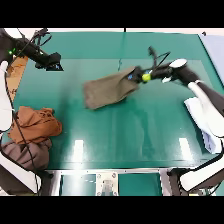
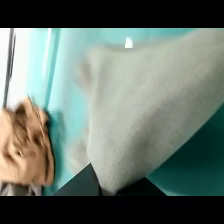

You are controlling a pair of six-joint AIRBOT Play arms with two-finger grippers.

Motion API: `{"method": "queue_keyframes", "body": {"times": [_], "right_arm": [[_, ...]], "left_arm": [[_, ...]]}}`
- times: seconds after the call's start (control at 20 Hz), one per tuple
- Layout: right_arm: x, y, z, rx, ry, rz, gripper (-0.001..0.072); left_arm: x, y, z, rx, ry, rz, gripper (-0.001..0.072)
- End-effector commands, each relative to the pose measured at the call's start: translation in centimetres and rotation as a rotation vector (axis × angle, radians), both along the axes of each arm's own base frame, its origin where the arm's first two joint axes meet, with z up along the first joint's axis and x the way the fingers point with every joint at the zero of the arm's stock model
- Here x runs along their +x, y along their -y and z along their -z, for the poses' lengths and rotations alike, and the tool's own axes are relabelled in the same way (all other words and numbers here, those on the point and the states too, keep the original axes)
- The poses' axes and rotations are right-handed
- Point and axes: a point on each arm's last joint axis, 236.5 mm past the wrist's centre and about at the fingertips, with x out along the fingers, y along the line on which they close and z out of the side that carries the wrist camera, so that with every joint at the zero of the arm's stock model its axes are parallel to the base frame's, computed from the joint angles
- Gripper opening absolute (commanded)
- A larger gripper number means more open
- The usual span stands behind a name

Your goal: Fold the shirts.

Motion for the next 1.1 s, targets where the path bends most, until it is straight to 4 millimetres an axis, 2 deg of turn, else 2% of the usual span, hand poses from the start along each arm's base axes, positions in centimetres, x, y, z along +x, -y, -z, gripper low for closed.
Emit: {"method": "queue_keyframes", "body": {"times": [0.0,0.15,0.25,0.35,0.5,0.65,0.8,1.05], "right_arm": [[1.9,8.5,-5.3,-0.144,0.027,0.146,0.0016],[2.2,20.8,-9.0,-0.247,0.027,0.424,0.0016],[1.2,28.4,-10.7,-0.248,0.03,0.59,0.0016],[-0.5,35.1,-11.2,-0.246,0.014,0.734,0.0016],[-3.7,42.6,-12.1,-0.245,-0.001,0.906,0.0016],[-7.9,47.1,-10.6,-0.266,-0.122,1.017,0.0016],[-11.6,48.2,-9.6,-0.272,-0.222,1.023,0.0016],[-15.2,49.3,-12.9,-0.29,-0.2,1.102,0.0016]], "left_arm": [[-0.2,0.0,0.1,0.002,-0.006,0.005,0.0024],[-0.2,0.0,0.1,0.002,-0.005,0.005,0.0024],[-0.2,0.0,0.1,0.002,-0.005,0.005,0.0024],[-0.2,0.0,0.1,0.002,-0.005,0.005,0.0024],[-0.1,0.0,0.1,0.002,-0.004,0.005,0.0024],[0.1,0.0,0.0,0.001,0.005,0.0,0.0024],[0.2,-0.1,0.0,0.004,0.013,0.007,0.0024],[-0.2,0.1,0.0,0.002,0.002,0.023,0.0024]]}}
